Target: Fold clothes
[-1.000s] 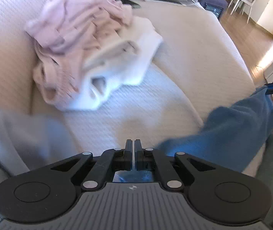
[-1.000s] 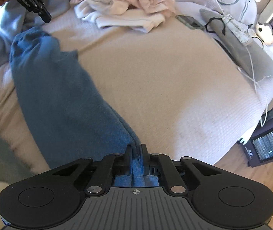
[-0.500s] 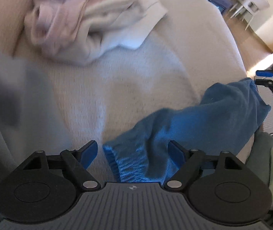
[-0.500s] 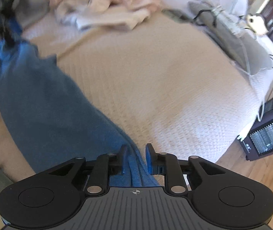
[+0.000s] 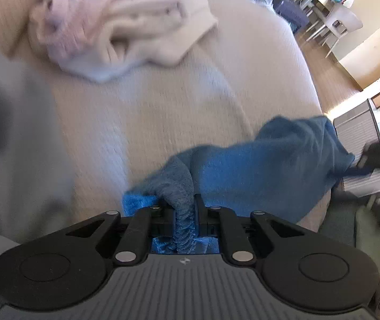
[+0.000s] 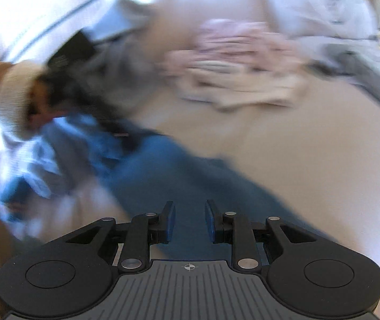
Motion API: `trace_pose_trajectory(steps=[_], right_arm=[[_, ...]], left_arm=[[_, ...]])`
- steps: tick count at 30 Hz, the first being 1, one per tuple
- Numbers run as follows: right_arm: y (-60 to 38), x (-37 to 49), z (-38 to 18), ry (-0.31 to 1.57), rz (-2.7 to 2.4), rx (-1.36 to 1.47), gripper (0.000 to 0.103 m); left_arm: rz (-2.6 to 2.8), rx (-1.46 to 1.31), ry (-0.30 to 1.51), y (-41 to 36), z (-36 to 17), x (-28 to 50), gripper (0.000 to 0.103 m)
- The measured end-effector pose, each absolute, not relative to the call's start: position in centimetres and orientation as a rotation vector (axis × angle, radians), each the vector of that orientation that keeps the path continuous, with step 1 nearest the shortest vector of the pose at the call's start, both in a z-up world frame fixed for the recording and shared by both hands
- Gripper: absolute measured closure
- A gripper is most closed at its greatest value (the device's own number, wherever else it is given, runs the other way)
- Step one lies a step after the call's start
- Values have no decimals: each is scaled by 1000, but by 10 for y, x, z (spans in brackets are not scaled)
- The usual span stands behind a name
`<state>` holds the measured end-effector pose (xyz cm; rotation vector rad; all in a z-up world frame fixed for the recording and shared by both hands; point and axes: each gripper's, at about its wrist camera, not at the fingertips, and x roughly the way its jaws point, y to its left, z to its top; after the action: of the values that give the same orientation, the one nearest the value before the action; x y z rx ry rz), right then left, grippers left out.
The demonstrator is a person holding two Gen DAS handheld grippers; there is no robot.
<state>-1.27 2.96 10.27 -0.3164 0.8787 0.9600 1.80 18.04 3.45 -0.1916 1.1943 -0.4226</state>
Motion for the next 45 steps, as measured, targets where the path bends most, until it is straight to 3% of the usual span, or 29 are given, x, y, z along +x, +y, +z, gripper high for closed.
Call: trace_pose_trajectory(steps=[3, 8, 10, 13, 16, 21, 24, 27, 29, 31, 32, 36, 45], right_arm=[[83, -23, 87, 852, 1057, -388, 78], [139, -36, 63, 798, 1102, -487, 63], [149, -45, 60, 769, 1118, -537, 59], [160, -60, 58, 715, 1136, -625, 52], [168, -69, 54, 678, 1133, -694, 40], [181, -75, 38, 647, 1116, -817, 40], [191, -77, 28, 636, 1123, -860, 40], [201, -78, 17, 641, 1109, -898, 48], [199, -74, 15, 642, 1084, -886, 61], [193, -68, 18, 650, 1062, -845, 90], [187, -64, 23, 661, 1057, -800, 94], [160, -50, 49, 700, 1046, -604, 95], [136, -37, 78, 744, 1002, -373, 95]], left_arm=[[-401, -197, 1179, 187, 41, 20, 92], [-398, -219, 1182, 199, 44, 9, 92], [-382, -220, 1199, 201, 38, 6, 86], [-351, -244, 1212, 206, 29, -1, 60], [-318, -248, 1224, 208, 17, -7, 59], [-308, -265, 1211, 212, 20, -13, 55], [-293, -248, 1236, 212, 19, -15, 47], [-283, -218, 1250, 207, 13, -13, 37], [-291, -222, 1252, 206, 14, -14, 34], [-298, -238, 1253, 208, 18, -16, 32], [-299, -253, 1253, 210, 21, -17, 30], [-328, -368, 1219, 211, 37, -22, 14], [-299, -467, 1217, 210, 41, -29, 5]])
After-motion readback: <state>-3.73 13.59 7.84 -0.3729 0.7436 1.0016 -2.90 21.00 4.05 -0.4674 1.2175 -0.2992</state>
